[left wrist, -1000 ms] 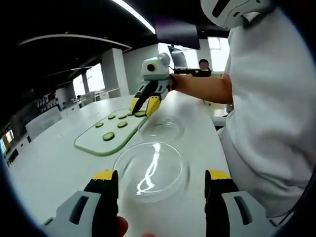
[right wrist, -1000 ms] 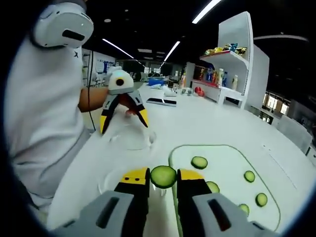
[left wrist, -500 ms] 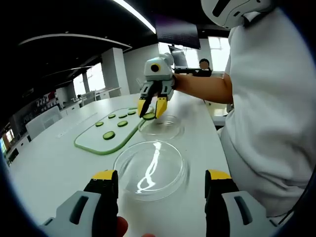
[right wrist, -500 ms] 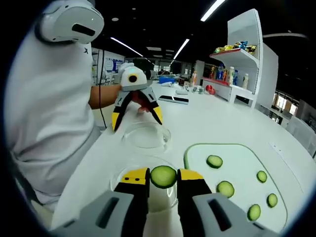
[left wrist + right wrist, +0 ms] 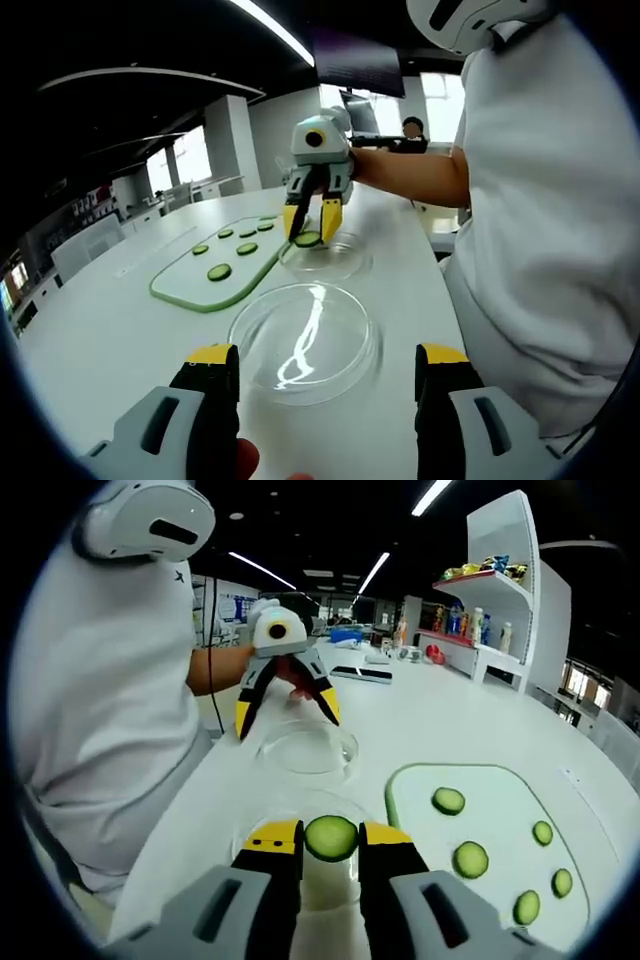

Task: Open the petri dish lid, add cucumber slices into the petri dish, and close the lid

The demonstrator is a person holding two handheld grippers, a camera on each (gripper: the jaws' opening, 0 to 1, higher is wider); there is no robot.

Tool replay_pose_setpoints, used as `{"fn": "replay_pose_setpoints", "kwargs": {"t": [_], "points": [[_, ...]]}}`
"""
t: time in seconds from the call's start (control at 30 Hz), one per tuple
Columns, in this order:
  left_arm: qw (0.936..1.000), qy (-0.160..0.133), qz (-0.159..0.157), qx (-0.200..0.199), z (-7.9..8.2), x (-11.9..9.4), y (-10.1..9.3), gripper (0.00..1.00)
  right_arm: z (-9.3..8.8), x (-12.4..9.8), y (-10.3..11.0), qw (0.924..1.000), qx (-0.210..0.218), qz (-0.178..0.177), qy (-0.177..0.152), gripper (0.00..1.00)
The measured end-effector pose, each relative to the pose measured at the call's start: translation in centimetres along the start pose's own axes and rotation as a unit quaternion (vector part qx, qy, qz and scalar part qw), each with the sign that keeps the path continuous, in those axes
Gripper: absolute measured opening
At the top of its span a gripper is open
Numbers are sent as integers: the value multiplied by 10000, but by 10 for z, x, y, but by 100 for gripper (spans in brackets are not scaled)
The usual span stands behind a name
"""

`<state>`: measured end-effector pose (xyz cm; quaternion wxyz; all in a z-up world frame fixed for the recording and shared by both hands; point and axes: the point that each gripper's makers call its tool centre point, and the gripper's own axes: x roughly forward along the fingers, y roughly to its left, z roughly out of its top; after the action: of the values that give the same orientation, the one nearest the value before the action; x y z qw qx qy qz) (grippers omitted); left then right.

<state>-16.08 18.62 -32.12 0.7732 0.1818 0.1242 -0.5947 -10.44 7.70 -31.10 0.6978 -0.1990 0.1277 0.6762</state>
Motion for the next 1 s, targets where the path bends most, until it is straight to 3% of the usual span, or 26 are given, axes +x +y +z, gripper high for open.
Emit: {"fn": "replay_pose_setpoints", "kwargs": {"t": [1.0], "points": [[10000,-41,61,-5,1,-2,0,70,-10,8,10,9997,21,184,158,22]]}}
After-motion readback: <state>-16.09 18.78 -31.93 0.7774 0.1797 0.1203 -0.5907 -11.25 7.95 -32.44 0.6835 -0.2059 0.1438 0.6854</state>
